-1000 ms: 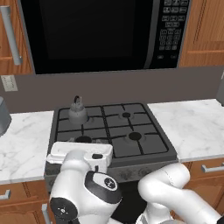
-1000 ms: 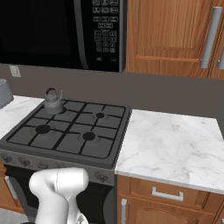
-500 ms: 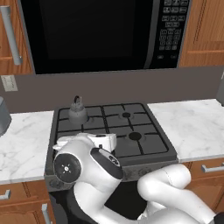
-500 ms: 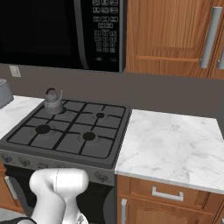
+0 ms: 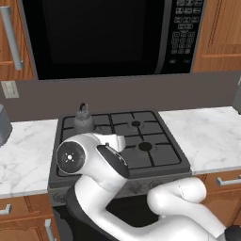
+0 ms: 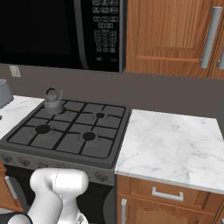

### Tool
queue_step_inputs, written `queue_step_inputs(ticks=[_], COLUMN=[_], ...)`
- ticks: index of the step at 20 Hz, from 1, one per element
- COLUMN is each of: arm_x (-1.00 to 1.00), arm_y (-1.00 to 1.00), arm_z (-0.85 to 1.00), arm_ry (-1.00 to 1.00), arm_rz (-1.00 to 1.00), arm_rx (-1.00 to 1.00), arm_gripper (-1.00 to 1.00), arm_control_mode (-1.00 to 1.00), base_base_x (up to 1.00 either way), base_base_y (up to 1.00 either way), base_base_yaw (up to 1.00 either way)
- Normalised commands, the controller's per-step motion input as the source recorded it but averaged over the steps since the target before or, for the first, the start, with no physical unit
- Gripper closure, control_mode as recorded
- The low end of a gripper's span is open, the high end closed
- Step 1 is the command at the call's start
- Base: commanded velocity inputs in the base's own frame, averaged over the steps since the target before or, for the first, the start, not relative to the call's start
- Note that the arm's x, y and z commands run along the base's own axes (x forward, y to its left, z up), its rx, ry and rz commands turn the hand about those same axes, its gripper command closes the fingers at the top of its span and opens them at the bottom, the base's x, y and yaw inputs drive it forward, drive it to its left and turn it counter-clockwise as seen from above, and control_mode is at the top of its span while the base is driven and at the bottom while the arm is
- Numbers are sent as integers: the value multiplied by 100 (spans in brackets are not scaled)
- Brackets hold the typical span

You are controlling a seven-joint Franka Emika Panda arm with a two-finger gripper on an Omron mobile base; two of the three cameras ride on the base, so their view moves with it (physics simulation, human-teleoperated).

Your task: The kettle is done boiling. Turn off the stove, then wait for 300 timesteps before moving the kettle to the dining table.

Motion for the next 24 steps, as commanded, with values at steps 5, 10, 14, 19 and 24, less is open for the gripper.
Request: queue_step_inputs(ticks=[5, 10, 14, 19, 24], arm_x=[21, 27, 31, 34, 37], arm_y=[0, -7, -5, -3, -1], arm_z=[0, 0, 0, 0, 0], arm_ry=[3, 7, 10, 10, 9], arm_rz=[0, 0, 0, 0, 0], arm_rx=[0, 0, 0, 0, 0], arm_gripper=[-100, -100, -100, -100, -100], arm_control_mode=[-100, -100, -100, -100, -100], base_base_x=[0, 0, 0, 0, 0], base_base_y=[0, 0, 0, 0, 0], base_base_yaw=[0, 0, 0, 0, 0])
